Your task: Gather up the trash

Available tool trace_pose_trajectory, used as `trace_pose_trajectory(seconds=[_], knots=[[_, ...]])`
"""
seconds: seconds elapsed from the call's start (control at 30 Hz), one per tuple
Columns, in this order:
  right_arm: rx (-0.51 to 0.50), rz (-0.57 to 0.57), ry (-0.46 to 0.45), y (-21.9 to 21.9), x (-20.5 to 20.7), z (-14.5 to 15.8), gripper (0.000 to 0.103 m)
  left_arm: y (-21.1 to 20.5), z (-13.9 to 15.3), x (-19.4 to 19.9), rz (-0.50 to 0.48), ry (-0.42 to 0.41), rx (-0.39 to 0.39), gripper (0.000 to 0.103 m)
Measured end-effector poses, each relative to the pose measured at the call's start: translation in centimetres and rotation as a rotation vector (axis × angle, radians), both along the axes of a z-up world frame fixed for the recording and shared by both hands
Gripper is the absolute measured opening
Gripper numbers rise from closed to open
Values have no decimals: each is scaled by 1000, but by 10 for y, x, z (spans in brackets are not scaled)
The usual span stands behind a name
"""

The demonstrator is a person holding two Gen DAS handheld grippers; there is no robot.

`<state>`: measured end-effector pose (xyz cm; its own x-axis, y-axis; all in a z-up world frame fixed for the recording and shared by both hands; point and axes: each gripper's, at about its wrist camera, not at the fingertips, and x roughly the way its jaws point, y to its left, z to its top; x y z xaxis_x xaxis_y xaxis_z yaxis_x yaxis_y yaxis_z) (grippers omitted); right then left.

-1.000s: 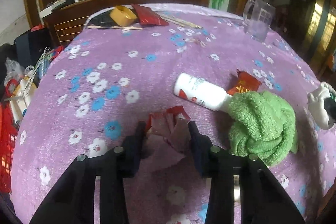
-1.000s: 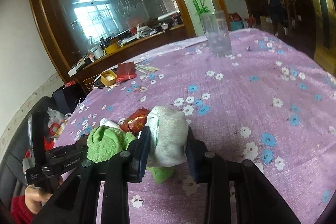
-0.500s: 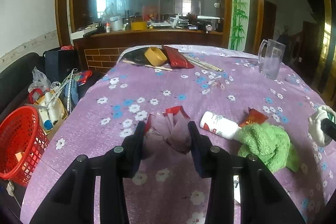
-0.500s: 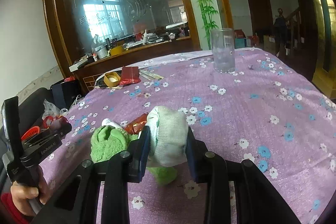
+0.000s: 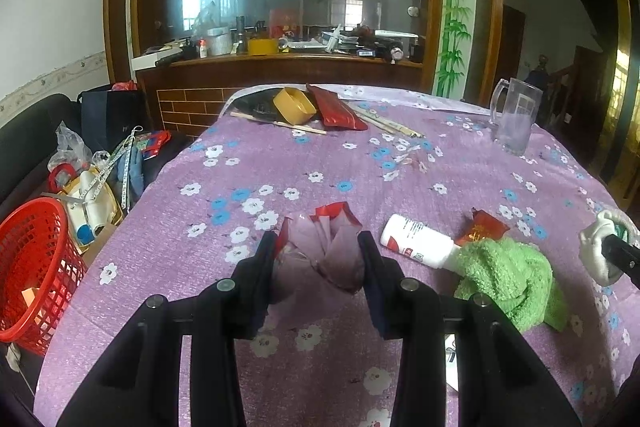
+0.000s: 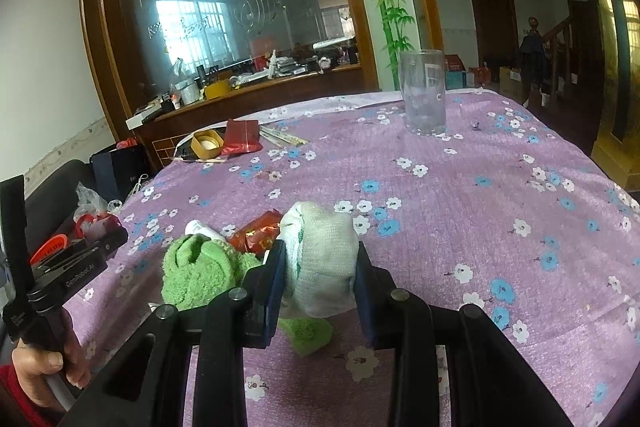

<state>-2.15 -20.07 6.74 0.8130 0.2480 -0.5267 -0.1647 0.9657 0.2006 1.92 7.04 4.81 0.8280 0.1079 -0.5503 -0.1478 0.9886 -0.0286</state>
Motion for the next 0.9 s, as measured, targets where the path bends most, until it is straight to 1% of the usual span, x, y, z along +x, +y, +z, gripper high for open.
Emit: trace_pose_trajectory(seconds=[0.17, 0.53, 0.73, 0.9], knots=[[-3, -4, 6, 0, 2, -1, 34, 0, 0, 0, -6, -4, -4, 39], [-3, -10, 25, 0, 9, -4, 34, -6, 6, -5, -25, -32, 20, 39], [4, -6, 23, 1, 7, -3, 34, -5, 9, -7, -30, -49, 7, 39], [8, 2, 21, 2, 6, -3, 34, -6, 8, -6, -33, -40, 4, 39]])
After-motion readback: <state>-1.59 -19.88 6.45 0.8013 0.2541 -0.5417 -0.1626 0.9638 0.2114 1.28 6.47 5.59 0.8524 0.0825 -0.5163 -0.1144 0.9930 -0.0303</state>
